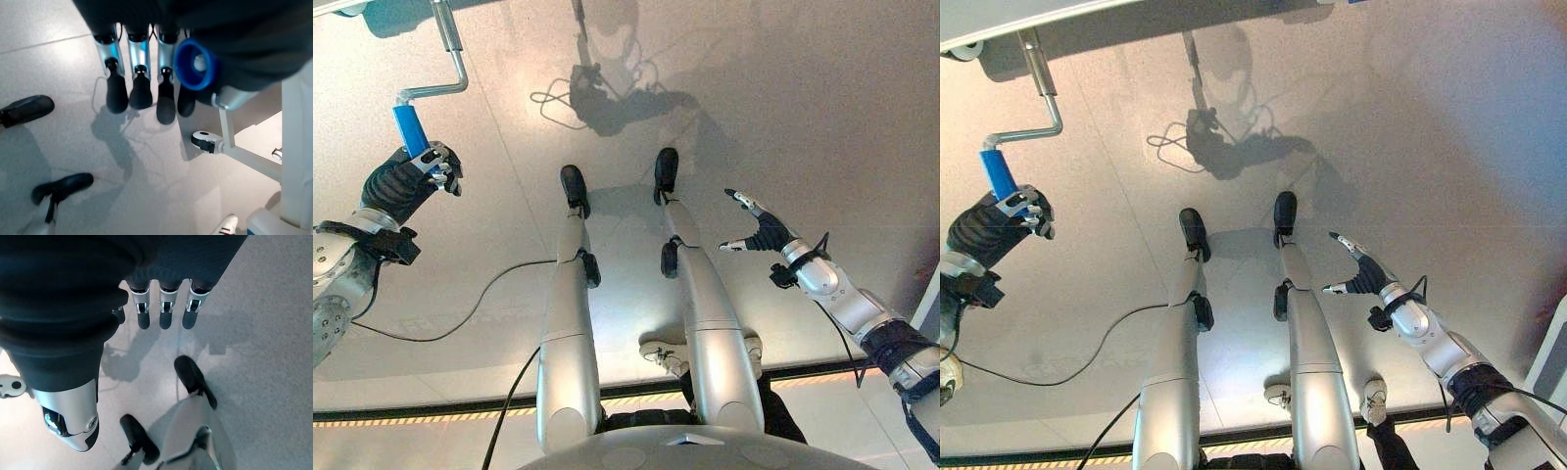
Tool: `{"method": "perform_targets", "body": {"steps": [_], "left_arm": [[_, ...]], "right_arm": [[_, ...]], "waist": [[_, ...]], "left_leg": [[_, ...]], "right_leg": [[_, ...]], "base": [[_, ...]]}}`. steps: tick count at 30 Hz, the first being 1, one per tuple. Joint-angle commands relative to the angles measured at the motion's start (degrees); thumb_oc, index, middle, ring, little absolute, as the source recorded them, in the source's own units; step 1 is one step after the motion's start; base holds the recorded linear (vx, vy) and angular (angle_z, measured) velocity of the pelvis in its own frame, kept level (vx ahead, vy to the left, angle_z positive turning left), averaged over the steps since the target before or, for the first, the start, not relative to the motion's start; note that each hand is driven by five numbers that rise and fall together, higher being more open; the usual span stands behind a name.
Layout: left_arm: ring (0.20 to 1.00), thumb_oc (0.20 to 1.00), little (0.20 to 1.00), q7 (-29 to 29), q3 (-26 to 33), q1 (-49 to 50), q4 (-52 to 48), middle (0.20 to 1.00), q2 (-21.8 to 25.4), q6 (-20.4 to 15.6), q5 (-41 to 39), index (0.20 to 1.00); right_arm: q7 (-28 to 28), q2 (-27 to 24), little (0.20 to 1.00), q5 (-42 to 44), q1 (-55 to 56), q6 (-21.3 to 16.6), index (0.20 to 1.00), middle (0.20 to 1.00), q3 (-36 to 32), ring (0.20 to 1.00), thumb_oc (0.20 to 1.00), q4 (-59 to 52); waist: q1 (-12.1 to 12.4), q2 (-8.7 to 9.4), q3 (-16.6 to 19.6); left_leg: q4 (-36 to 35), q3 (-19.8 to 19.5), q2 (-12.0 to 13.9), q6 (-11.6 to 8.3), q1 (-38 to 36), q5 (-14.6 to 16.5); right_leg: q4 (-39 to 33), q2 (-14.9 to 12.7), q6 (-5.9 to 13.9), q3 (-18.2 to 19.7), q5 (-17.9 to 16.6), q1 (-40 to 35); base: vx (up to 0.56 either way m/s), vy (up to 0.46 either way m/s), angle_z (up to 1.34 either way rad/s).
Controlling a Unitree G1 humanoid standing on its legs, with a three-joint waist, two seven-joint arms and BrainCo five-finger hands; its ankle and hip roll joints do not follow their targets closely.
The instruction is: Raise the hospital bed
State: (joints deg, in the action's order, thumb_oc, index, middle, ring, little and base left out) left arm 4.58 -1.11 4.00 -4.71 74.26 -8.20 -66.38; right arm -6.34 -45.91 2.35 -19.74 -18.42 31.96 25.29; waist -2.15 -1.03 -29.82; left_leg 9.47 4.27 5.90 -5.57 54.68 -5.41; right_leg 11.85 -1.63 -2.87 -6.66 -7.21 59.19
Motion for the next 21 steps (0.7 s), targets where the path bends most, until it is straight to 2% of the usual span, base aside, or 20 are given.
{"method": "perform_targets", "body": {"steps": [1, 6, 7, 8, 11, 13, 14, 16, 17, 18, 19, 21], "left_arm": [[0.200, 0.200, 0.200, 10.8, -1.0, 14.3, -20.9, 0.200, 0.9, -8.0, 0.9, 0.200], [0.200, 0.200, 0.200, 10.8, -7.0, 7.7, -23.2, 0.200, 2.1, -8.0, -0.8, 0.200], [0.200, 0.200, 0.200, 10.5, -11.5, 3.0, -24.8, 0.200, 2.3, -7.7, -1.4, 0.200], [0.200, 0.200, 0.200, 10.4, -12.8, 1.2, -25.9, 0.200, 2.7, -7.8, -1.6, 0.200], [0.200, 0.200, 0.200, 9.5, -21.7, -8.5, -28.1, 0.200, 2.1, -8.2, -2.4, 0.200], [0.200, 0.200, 0.200, 9.2, -24.5, -11.6, -28.4, 0.200, 1.7, -8.4, -2.6, 0.200], [0.200, 0.200, 0.200, 8.5, -30.8, -18.8, -28.8, 0.200, 0.2, -8.4, -2.6, 0.200], [0.200, 0.200, 0.200, 8.1, -33.5, -22.2, -28.5, 0.200, -0.8, -8.6, -2.5, 0.200], [0.200, 0.200, 0.200, 7.0, -38.1, -28.5, -27.8, 0.200, -3.1, -9.2, -2.2, 0.200], [0.200, 0.200, 0.200, 7.0, -38.3, -28.7, -27.7, 0.200, -3.1, -9.2, -2.3, 0.200], [0.200, 0.200, 0.200, 5.8, -42.8, -34.8, -26.6, 0.200, -5.1, -9.2, -1.7, 0.200], [0.200, 0.200, 0.200, 5.1, -46.0, -39.1, -25.0, 0.200, -7.1, -9.5, -1.5, 0.200]], "right_arm": [[0.8, 0.3, 1.000, -0.7, 0.3, -1.2, 1.000, 1.000, 2.4, 1.000, 1.000, 6.4], [1.1, 1.4, 1.000, -0.5, -0.9, -1.1, 1.000, 1.000, 3.8, 1.000, 1.000, 7.4], [1.0, 2.4, 1.000, -0.2, -2.0, -0.9, 1.000, 1.000, 4.7, 1.000, 1.000, 8.4], [1.0, 2.5, 1.000, -0.1, -2.4, -0.8, 1.000, 1.000, 5.2, 1.000, 1.000, 8.4], [0.5, 3.7, 1.000, -0.1, -4.0, -0.7, 1.000, 1.000, 6.6, 1.000, 1.000, 10.1], [0.4, 4.1, 1.000, 0.0, -4.3, -0.5, 1.000, 1.000, 7.1, 1.000, 1.000, 10.4], [0.3, 4.9, 1.000, 0.3, -5.1, -0.3, 1.000, 1.000, 8.2, 1.000, 1.000, 10.4], [0.2, 5.0, 1.000, 0.4, -5.4, -0.2, 1.000, 1.000, 8.3, 1.000, 1.000, 10.3], [-0.1, 5.3, 1.000, 0.6, -6.1, 0.0, 1.000, 1.000, 9.0, 1.000, 1.000, 10.3], [-0.1, 5.3, 1.000, 0.6, -6.0, 0.0, 1.000, 1.000, 8.9, 1.000, 1.000, 10.3], [-0.3, 5.4, 1.000, 1.0, -6.7, 0.2, 1.000, 1.000, 9.7, 1.000, 1.000, 9.6], [-0.5, 5.8, 1.000, 1.1, -6.7, 0.3, 1.000, 1.000, 10.0, 1.000, 1.000, 9.6]], "waist": [[5.7, -2.74, 0.0], [5.2, -2.27, 0.0], [4.7, -1.94, 0.0], [4.5, -1.68, 0.0], [4.2, -1.40, 0.0], [4.1, -1.25, 0.0], [3.6, -0.90, 0.0], [3.6, -0.77, 0.1], [3.2, -0.35, 0.1], [3.2, -0.36, 0.1], [2.5, -0.03, 0.1], [2.3, 0.11, 0.1]], "left_leg": [[2.5, 1.2, -6.0, 5.37, -2.9, 6.1], [2.3, 1.2, -5.9, 5.32, -3.1, 6.1], [2.1, 1.2, -6.0, 5.25, -3.2, 6.0], [1.9, 1.1, -6.0, 5.23, -3.3, 6.0], [1.9, 1.1, -6.0, 5.23, -3.4, 6.0], [1.9, 1.1, -6.0, 5.24, -3.4, 6.0], [1.7, 1.0, -6.0, 5.14, -3.6, 6.0], [1.5, 0.9, -6.0, 5.12, -3.8, 5.9], [1.2, 0.8, -5.9, 5.01, -4.1, 5.9], [1.2, 0.8, -5.9, 5.01, -4.1, 5.9], [1.3, 0.7, -5.9, 4.98, -4.0, 5.8], [1.3, 0.7, -5.8, 4.95, -4.1, 5.8]], "right_leg": [[1.6, -1.8, 8.04, 0.6, 1.4, -2.0], [1.6, -1.7, 8.03, 0.6, 1.3, -2.1], [1.6, -1.7, 8.06, 0.5, 1.1, -2.2], [1.5, -1.7, 8.10, 0.6, 1.1, -2.2], [1.6, -1.7, 8.07, 0.5, 1.0, -2.2], [1.6, -1.6, 8.04, 0.5, 1.0, -2.2], [1.6, -1.5, 8.03, 0.6, 1.0, -2.3], [1.6, -1.5, 8.02, 0.6, 1.0, -2.4], [1.5, -1.4, 8.04, 0.5, 1.0, -2.6], [1.4, -1.4, 8.04, 0.5, 1.0, -2.6], [1.6, -1.4, 8.01, 0.5, 1.0, -2.6], [1.8, -1.4, 7.95, 0.4, 1.1, -2.5]], "base": [[0.00, 0.000, 0.00], [0.00, -0.003, 0.01], [0.01, -0.019, 0.04], [0.01, -0.025, 0.06], [0.01, -0.015, 0.04], [0.01, -0.016, 0.05], [0.01, -0.027, 0.06], [0.01, -0.027, 0.07], [0.01, -0.015, 0.09], [0.02, -0.034, 0.12], [0.01, -0.018, 0.09], [0.02, -0.033, 0.11]]}}
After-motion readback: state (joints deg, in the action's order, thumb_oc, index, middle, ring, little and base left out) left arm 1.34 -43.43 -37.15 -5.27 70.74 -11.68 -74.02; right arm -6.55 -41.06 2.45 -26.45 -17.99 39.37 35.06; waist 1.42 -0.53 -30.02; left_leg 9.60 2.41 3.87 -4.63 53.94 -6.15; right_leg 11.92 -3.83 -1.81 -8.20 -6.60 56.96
